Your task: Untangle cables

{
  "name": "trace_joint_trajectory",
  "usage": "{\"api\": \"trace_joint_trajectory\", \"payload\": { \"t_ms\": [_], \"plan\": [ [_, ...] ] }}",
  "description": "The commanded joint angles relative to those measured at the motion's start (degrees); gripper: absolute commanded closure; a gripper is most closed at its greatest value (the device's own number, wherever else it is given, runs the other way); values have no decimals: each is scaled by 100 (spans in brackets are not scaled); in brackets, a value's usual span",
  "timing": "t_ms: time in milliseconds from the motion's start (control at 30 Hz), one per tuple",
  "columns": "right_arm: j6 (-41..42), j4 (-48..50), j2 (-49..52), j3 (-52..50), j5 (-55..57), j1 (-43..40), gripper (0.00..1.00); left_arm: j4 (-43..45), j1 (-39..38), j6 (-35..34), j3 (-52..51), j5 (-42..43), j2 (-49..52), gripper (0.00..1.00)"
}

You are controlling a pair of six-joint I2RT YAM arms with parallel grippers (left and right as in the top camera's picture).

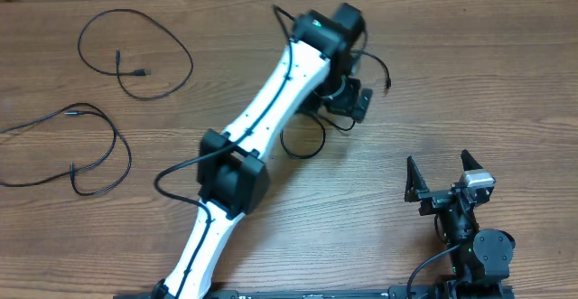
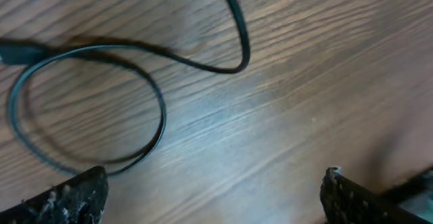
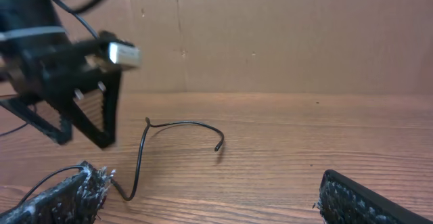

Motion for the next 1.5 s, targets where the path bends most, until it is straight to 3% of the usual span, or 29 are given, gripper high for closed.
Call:
{"api": "trace_joint_trajectory", "payload": {
  "t_ms": [0, 300, 500, 1467],
  "plan": [
    [-31, 31, -13, -57, 28, -11, 0, 199, -92, 140, -11, -415, 149, 0],
    [-31, 31, -13, -57, 28, -11, 0, 1338, -144, -680, -11, -407, 236, 0],
    [-31, 31, -13, -57, 28, -11, 0, 1582, -192, -1141, -11, -409, 260, 0],
    [-31, 31, -13, -57, 28, -11, 0, 1305, -243, -1141, -11, -431, 260, 0]
  ]
}}
